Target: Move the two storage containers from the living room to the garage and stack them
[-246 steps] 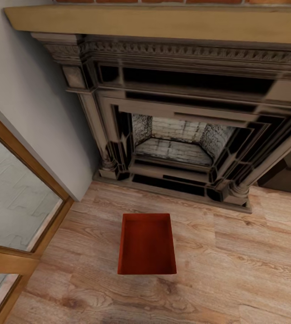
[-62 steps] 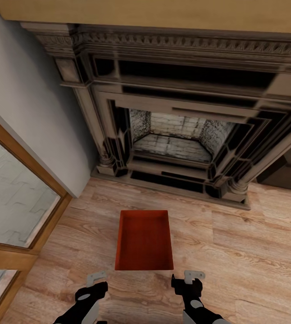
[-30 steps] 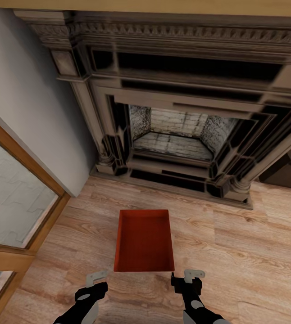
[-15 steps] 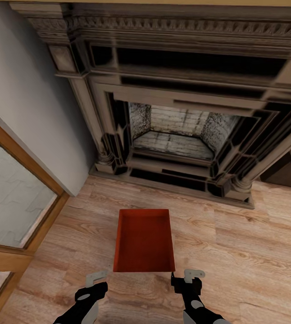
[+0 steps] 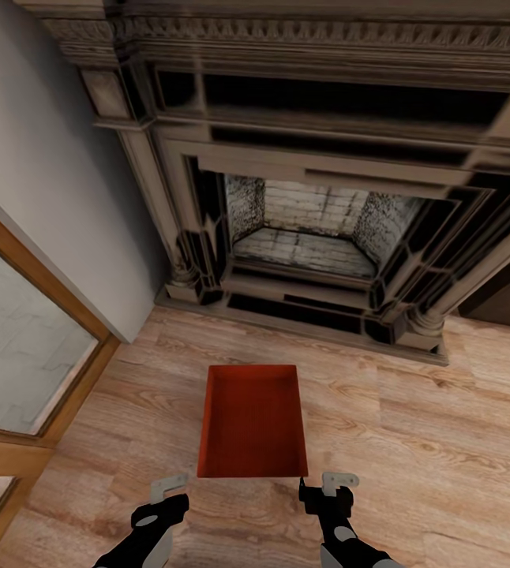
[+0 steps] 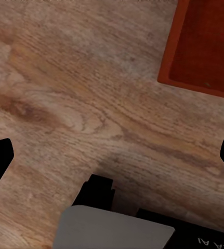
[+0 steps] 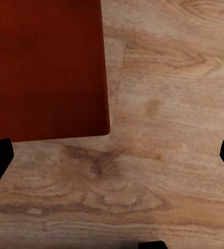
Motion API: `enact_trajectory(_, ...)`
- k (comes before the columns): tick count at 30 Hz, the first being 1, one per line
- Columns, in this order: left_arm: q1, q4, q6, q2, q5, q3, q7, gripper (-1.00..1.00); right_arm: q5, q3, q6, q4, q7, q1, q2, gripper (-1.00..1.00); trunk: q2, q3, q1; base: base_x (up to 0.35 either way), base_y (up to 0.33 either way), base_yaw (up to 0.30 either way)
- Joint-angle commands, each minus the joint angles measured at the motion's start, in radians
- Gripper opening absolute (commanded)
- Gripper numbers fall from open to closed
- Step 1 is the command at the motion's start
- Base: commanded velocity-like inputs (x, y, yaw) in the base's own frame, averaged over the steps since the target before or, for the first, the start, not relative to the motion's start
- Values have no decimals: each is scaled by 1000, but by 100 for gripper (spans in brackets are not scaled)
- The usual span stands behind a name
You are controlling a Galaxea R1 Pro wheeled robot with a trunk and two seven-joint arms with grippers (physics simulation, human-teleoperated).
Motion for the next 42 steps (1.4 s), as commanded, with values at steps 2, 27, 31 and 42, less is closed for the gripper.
enact_trajectory(2, 0, 0, -4, -1, 9, 2, 1, 100, 4, 0, -3, 1, -5, 0, 0, 100, -15, -7, 8, 0, 0, 0)
enact_trajectory(27, 0, 0, -6, 0, 11, 2, 1, 100, 3, -1, -12, 1, -6, -1, 0, 100, -190, -85, 104, 0, 0, 0)
enact_trajectory(31, 0, 0, -7, 0, 11, 2, 1, 100, 3, -1, -12, 1, -6, -1, 0, 100, -218, -98, 119, 0, 0, 0)
enact_trajectory(42, 0, -1, -8, -1, 10, 2, 1, 100, 1, -1, -11, 1, -6, -1, 0, 100, -295, -132, 161, 0, 0, 0)
